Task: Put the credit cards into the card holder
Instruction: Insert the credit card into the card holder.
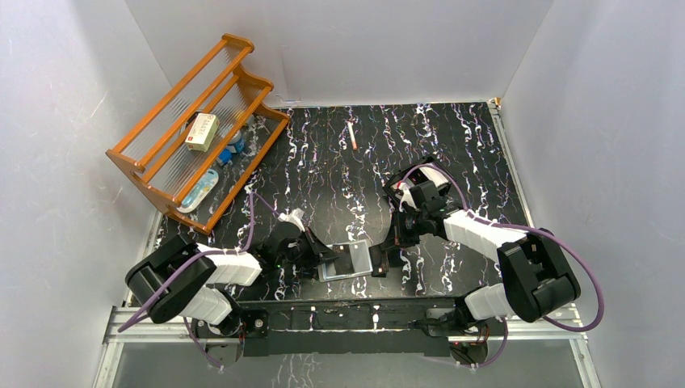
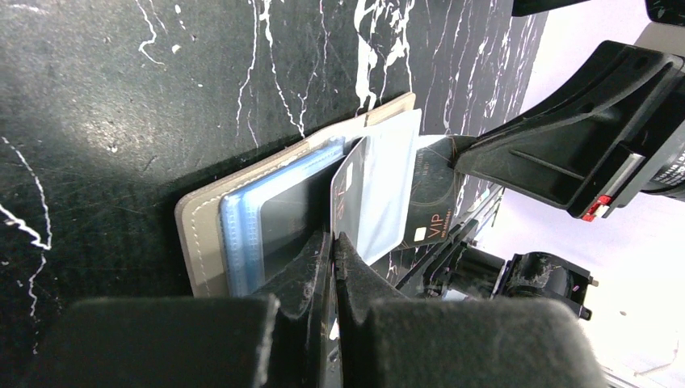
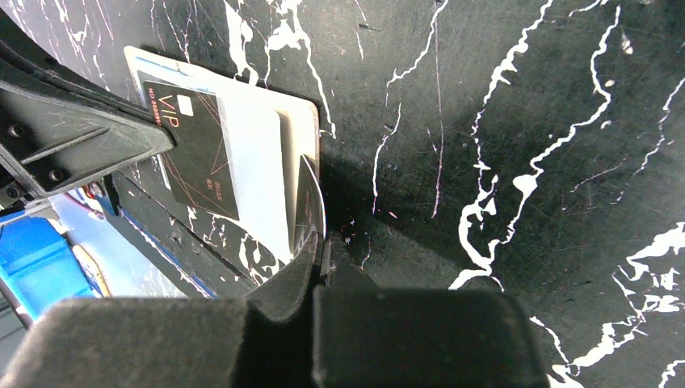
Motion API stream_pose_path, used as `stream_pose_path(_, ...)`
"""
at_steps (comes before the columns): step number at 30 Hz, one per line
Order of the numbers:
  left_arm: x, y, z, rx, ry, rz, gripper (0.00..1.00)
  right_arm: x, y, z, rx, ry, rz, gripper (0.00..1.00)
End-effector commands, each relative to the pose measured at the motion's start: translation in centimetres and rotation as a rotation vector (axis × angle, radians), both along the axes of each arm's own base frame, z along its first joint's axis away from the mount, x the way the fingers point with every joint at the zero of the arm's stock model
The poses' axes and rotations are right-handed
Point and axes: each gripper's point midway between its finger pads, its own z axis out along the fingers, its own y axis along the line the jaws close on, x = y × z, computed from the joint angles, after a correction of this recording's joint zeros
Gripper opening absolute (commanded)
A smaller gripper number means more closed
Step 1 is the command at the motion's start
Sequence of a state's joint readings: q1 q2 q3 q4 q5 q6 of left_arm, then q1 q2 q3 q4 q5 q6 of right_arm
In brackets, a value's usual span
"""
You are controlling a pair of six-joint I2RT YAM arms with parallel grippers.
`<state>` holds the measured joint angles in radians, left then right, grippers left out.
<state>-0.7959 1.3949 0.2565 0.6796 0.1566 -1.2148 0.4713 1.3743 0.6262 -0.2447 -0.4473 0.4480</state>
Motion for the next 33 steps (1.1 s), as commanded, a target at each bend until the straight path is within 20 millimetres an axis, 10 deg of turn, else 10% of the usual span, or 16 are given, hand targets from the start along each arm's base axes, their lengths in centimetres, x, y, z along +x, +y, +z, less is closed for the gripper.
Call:
stream_pose_path(1,0.4,-0.3,-0.2,0.023,-0.024,-0.012,0.0,0.1,-0.7,-0.5,-0.038,-0.024,-0.005,0.0)
stream_pose_path(19,0.7,-1.7,-0.8,0.075,0.024,-0.02,0.07,0.5,-0.4,-0.2,-0.028,-0.026,-0.018,0.0)
stream_pose_path(33,1.1,-0.6,2.1,0.18,-0.018,-0.014,0.47,0.4,-0.5,0.3,-0.022,-0.035,-0.021,0.0)
